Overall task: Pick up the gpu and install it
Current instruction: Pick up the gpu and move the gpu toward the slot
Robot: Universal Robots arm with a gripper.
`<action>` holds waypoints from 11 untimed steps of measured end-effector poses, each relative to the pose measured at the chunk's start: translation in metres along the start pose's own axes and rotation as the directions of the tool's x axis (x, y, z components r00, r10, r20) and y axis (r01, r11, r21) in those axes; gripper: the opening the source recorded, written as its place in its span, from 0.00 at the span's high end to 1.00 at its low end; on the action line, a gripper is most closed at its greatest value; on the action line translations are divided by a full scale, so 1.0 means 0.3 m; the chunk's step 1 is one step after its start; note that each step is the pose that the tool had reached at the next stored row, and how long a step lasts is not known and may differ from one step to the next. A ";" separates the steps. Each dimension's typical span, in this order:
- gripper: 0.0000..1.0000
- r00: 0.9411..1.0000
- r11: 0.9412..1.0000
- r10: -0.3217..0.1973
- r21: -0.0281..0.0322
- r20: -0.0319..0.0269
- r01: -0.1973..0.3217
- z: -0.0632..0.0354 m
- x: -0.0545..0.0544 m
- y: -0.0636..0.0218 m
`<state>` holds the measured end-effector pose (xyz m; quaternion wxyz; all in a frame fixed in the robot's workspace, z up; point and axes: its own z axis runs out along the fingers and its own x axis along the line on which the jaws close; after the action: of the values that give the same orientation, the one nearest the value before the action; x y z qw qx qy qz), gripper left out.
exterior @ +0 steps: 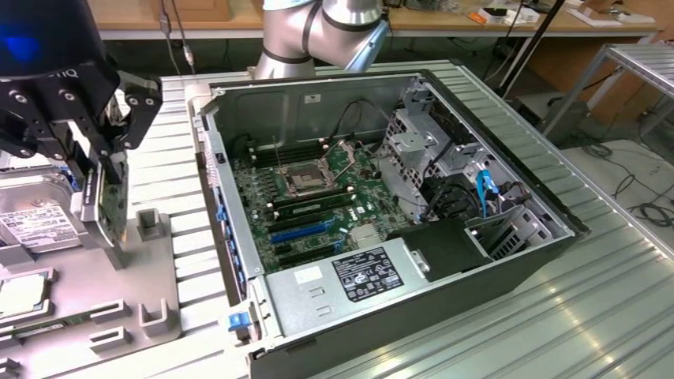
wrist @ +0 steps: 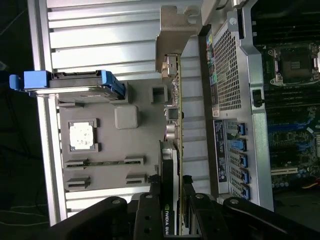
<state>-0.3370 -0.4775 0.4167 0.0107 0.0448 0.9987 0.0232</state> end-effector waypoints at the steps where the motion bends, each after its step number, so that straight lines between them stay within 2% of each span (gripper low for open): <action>1: 0.73 1.000 1.000 0.000 0.000 0.000 0.000 -0.009 0.000 0.000; 6: 0.73 1.000 1.000 0.000 0.000 0.000 0.000 -0.023 0.000 0.001; 11: 0.73 1.000 1.000 0.000 0.000 0.000 0.000 -0.053 0.000 0.003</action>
<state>-0.3374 -0.4773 0.4326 0.0108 0.0449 0.9987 0.0232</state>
